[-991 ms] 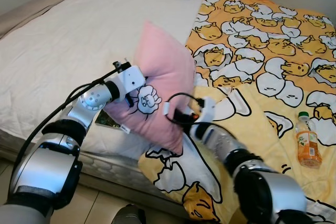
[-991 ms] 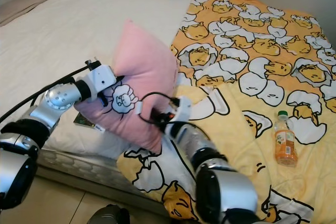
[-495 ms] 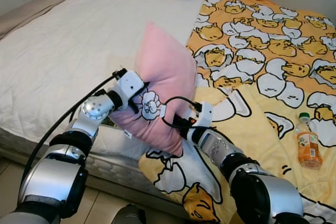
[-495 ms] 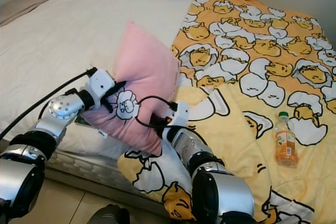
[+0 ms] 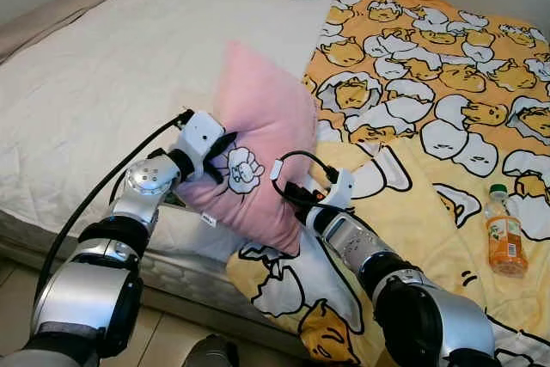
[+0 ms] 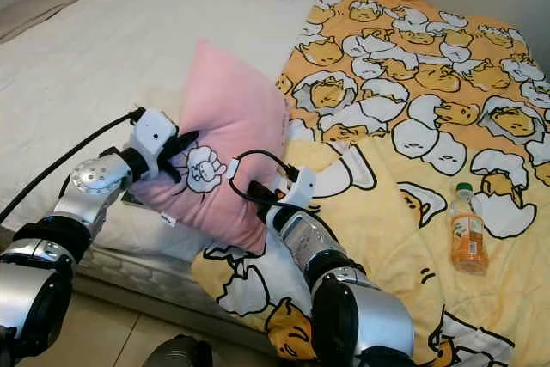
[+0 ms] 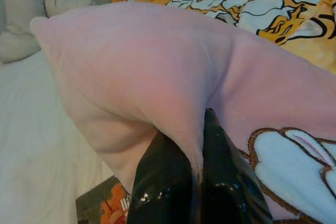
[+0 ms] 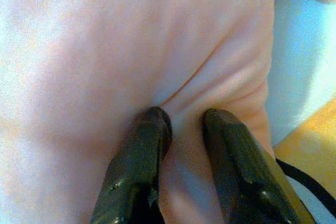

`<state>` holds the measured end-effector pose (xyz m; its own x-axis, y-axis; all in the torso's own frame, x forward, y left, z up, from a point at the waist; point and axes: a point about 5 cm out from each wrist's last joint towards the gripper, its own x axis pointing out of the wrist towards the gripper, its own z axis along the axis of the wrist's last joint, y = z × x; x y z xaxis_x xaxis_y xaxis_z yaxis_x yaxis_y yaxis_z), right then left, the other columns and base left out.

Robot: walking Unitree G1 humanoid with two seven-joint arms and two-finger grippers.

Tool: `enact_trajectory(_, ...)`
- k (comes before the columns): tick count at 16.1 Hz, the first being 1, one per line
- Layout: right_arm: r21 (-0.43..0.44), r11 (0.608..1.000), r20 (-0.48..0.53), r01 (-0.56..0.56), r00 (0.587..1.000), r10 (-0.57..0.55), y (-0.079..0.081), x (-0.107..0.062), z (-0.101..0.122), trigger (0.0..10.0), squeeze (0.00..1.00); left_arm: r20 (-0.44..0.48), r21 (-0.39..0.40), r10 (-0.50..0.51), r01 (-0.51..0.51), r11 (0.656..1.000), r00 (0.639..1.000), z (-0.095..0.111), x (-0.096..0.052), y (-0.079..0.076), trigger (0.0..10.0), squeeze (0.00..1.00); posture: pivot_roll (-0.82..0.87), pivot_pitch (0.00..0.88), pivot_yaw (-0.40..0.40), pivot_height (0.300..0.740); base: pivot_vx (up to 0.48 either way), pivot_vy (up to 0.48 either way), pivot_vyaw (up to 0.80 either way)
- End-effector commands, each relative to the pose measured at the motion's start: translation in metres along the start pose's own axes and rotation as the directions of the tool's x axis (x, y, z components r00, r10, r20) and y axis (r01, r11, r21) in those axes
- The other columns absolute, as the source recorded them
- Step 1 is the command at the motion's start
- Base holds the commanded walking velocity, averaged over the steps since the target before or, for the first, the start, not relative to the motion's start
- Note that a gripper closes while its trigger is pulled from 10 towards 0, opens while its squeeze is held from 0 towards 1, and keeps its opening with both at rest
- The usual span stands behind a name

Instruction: Clean up the room

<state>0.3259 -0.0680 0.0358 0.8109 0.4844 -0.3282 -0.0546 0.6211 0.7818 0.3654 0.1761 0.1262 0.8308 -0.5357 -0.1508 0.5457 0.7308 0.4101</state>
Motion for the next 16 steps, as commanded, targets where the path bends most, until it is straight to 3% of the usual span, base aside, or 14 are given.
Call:
enact_trajectory(1, -0.025, 0.999, 0.006, 0.027, 1.0, -0.026, -0.005, -0.002, -0.001, 0.0, 0.0, 0.004, -0.03, -0.009, 0.01, 0.999, 1.0, -0.002, 0.0, -0.004, 10.0, 0.0, 0.12, 0.057, -0.072, 0.74, 0.0, 0.0, 0.0)
enact_trajectory(4, -0.135, 0.989, -0.009, 0.064, 0.998, -0.066, -0.009, -0.003, -0.003, 0.0, 0.0, 0.002, -0.107, -0.007, 0.007, 0.994, 1.0, -0.008, 0.002, -0.015, 10.0, 0.0, 0.12, 0.053, -0.063, 0.74, 0.0, 0.0, 0.0)
enact_trajectory(9, -0.137, 0.988, 0.023, 0.066, 0.998, -0.063, -0.008, -0.003, 0.007, 0.0, 0.0, 0.017, -0.248, 0.046, -0.04, 0.968, 0.999, -0.007, 0.014, -0.035, 10.0, 0.0, 0.1, 0.012, -0.053, 0.74, 0.0, 0.0, 0.0)
enact_trajectory(11, -0.155, 0.987, 0.097, 0.04, 0.995, -0.025, 0.003, 0.0, 0.028, 0.0, 0.0, 0.016, -0.269, 0.089, -0.082, 0.96, 0.996, -0.002, 0.021, -0.039, 10.0, 0.0, 0.09, 0.0, -0.054, 0.74, 0.0, 0.0, 0.0)
enact_trajectory(12, -0.158, 0.987, 0.113, 0.033, 0.994, -0.015, 0.005, 0.001, 0.032, 0.0, 0.0, 0.019, -0.27, 0.096, -0.087, 0.959, 0.995, -0.001, 0.021, -0.038, 10.0, 0.0, 0.09, 0.0, -0.057, 0.74, 0.0, 0.0, 0.0)
enact_trajectory(14, -0.265, 0.964, 0.196, -0.014, 0.978, 0.068, 0.021, 0.001, 0.061, 0.0, 0.0, 0.085, -0.259, 0.127, -0.101, 0.961, 0.988, 0.014, 0.023, -0.028, 10.0, 0.0, 0.07, 0.0, -0.049, 0.74, 0.0, 0.0, 0.0)
enact_trajectory(16, -0.284, 0.958, 0.257, -0.045, 0.959, 0.122, 0.029, -0.001, 0.076, 0.0, 0.0, 0.136, -0.226, 0.144, -0.111, 0.968, 0.98, 0.028, 0.022, -0.014, 10.0, 0.0, 0.06, 0.0, -0.045, 0.74, 0.0, 0.0, 0.0)
